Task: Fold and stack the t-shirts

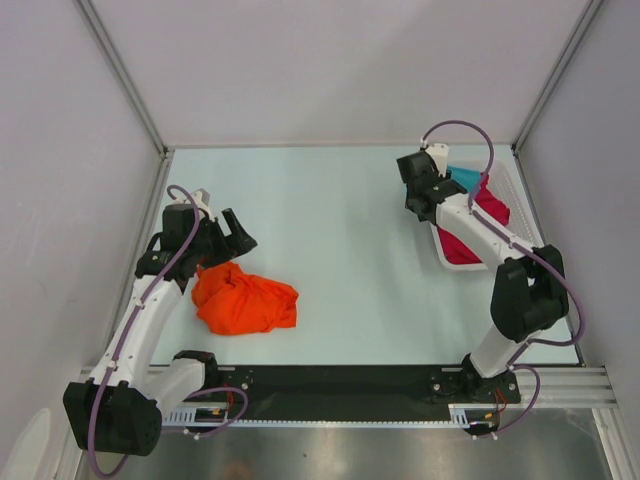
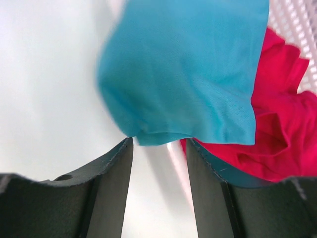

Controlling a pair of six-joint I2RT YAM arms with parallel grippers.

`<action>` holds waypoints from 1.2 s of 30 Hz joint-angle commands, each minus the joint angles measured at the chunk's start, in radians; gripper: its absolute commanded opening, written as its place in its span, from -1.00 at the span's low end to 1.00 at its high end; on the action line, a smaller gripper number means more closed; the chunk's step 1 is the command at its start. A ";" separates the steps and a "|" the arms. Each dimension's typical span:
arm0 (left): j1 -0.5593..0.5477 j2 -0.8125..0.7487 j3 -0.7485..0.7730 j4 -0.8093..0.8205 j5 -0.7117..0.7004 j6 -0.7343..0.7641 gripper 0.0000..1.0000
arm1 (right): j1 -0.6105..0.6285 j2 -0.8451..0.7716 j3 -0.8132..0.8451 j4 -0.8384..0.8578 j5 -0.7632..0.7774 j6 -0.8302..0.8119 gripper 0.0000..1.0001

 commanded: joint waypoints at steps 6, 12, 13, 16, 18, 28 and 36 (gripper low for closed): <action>0.009 -0.006 0.002 0.050 0.024 0.007 0.81 | 0.126 -0.050 0.164 -0.021 -0.050 -0.008 0.08; 0.012 -0.023 0.004 0.037 0.013 0.019 0.81 | 0.146 0.186 0.265 -0.061 -0.186 -0.019 0.06; 0.011 -0.023 0.004 0.036 0.013 0.021 0.82 | 0.147 0.212 0.273 -0.060 -0.218 -0.020 0.06; 0.017 -0.026 0.010 0.028 0.011 0.027 0.82 | 0.150 0.310 0.303 -0.046 -0.255 -0.029 0.04; 0.025 -0.027 0.014 0.022 0.010 0.033 0.81 | 0.152 0.344 0.316 -0.038 -0.251 -0.042 0.04; 0.042 -0.029 0.011 0.017 0.024 0.041 0.82 | 0.127 0.385 0.296 -0.011 -0.130 -0.108 0.03; 0.057 -0.049 0.019 0.004 0.025 0.058 0.82 | -0.089 0.337 0.228 -0.040 -0.172 0.012 0.01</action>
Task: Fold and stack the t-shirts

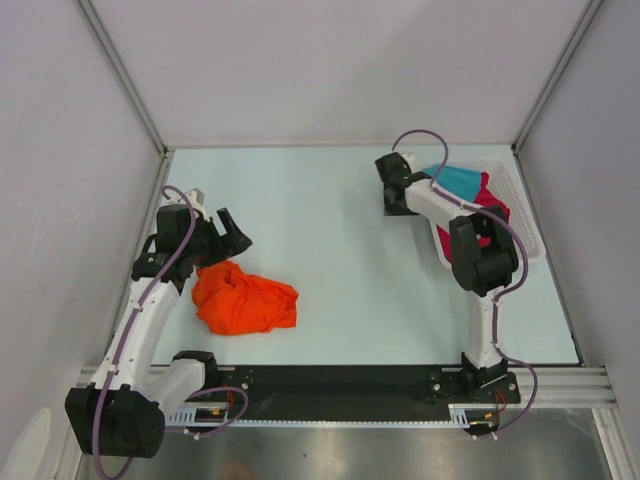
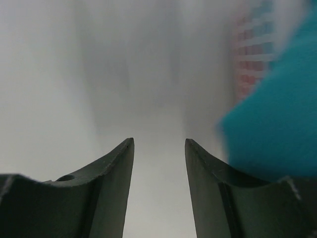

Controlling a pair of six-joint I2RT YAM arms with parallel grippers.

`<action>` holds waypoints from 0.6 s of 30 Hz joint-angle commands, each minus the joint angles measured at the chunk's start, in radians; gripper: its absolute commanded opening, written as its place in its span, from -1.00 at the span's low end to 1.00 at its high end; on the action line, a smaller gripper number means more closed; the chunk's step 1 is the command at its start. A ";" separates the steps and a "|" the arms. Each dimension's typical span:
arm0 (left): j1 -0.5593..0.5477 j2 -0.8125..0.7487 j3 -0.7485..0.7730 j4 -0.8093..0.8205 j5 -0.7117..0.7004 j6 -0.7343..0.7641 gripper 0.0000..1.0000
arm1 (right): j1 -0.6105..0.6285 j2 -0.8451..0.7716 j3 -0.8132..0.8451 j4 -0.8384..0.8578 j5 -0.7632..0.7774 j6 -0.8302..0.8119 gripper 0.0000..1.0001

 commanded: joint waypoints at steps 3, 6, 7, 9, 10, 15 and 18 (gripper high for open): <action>0.029 -0.042 0.023 -0.004 0.019 0.038 0.82 | -0.221 -0.109 -0.076 -0.013 -0.056 0.144 -0.01; 0.034 -0.040 0.021 -0.005 0.027 0.036 0.82 | -0.270 -0.151 -0.126 -0.016 -0.031 0.165 -0.01; 0.034 -0.040 0.021 -0.005 0.032 0.036 0.82 | -0.288 -0.157 -0.135 -0.017 -0.010 0.174 -0.01; 0.036 -0.037 0.021 -0.005 0.035 0.035 0.82 | -0.308 -0.171 -0.147 -0.037 0.010 0.186 0.00; 0.036 -0.039 0.021 -0.005 0.036 0.035 0.82 | -0.319 -0.175 -0.152 -0.043 0.016 0.201 0.00; 0.037 -0.046 0.020 -0.004 0.038 0.035 0.82 | -0.366 -0.204 -0.193 -0.051 0.019 0.229 -0.01; 0.037 -0.045 0.018 -0.005 0.041 0.033 0.82 | -0.362 -0.221 -0.204 -0.057 0.007 0.231 -0.01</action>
